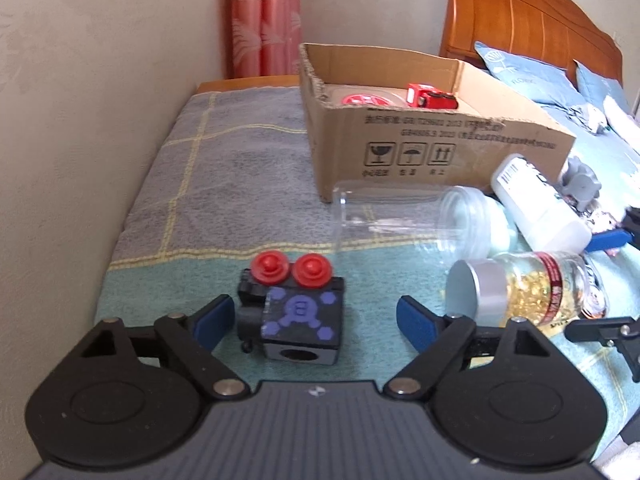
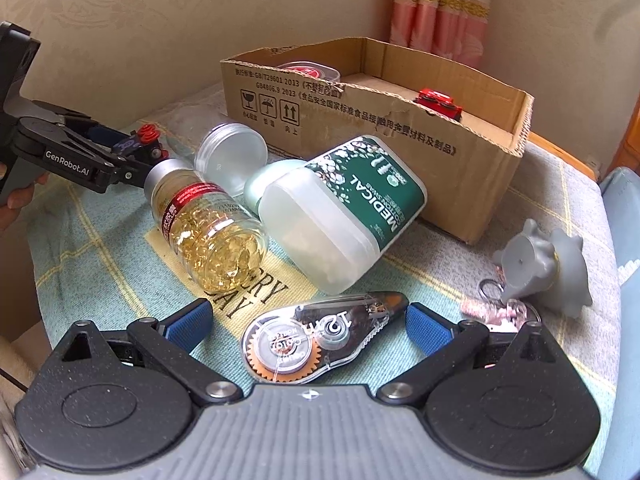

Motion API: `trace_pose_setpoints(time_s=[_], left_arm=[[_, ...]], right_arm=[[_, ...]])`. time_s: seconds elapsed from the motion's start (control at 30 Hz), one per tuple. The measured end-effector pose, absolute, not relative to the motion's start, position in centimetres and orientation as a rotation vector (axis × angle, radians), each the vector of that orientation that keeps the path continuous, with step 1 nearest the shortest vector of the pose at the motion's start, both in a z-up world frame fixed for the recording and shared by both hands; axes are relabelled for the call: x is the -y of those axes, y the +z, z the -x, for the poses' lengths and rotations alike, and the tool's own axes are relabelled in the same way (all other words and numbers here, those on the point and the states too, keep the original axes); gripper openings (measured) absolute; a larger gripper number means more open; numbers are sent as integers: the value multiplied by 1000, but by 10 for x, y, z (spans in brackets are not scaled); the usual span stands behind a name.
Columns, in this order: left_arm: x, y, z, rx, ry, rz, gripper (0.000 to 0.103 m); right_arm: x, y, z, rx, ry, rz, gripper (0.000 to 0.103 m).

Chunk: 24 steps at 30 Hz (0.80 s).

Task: Organize rigid objects
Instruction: 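Close left gripper on the black toy while right gripper closes on the correction tape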

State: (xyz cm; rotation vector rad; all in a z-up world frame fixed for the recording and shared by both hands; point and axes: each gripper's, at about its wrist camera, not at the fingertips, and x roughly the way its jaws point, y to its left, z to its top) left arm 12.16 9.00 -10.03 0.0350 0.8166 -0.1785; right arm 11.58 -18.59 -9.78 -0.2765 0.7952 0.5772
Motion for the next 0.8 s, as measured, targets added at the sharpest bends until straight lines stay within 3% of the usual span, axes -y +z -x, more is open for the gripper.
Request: trace_pose_setpoints(time_s=[0.37, 0.73, 0.8], left_arm=[[-89, -101, -120, -819, -196, -34, 84], [-91, -101, -124, -817, -207, -27, 84], [-92, -101, -124, -819, -207, -33, 79]], right_arm=[[184, -96, -143, -813, 712, 344, 103], [179, -91, -111, -870, 815, 441, 103], [180, -91, -115, -857, 799, 435, 103]])
